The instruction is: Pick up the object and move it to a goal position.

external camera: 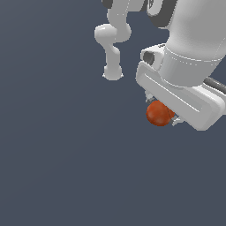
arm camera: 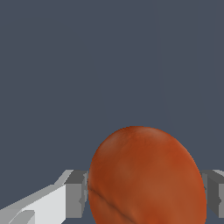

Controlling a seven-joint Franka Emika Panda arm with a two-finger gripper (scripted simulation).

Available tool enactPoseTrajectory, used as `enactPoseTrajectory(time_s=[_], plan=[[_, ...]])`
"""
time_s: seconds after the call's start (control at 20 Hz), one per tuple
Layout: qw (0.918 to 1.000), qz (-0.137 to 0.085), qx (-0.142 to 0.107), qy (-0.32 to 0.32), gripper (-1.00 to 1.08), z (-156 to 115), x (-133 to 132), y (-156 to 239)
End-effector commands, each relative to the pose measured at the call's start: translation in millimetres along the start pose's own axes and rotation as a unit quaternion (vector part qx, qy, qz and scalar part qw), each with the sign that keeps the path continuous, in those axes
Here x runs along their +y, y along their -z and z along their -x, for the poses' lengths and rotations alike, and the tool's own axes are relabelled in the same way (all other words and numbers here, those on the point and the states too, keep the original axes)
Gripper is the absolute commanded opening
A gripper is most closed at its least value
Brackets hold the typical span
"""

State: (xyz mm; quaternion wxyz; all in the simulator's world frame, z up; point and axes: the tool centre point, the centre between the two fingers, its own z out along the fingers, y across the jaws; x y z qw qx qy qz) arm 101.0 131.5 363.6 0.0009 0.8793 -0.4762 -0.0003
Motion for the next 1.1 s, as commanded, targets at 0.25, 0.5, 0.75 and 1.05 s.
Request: enactPoseTrajectory(time_s=[0.25,0.5,0.75,1.05], plan=[[1.0000,-0.001,0.000,0.000,-1.00,0,-8,30],[1.0000,-0.001,0.000,0.000,-1.00,0,-10,40],[1.0000,-0.001,0.000,0.000,-1.00,0,-12,44],[1.0000,-0.001,0.000,0.000,-1.00,-1,-13,46]])
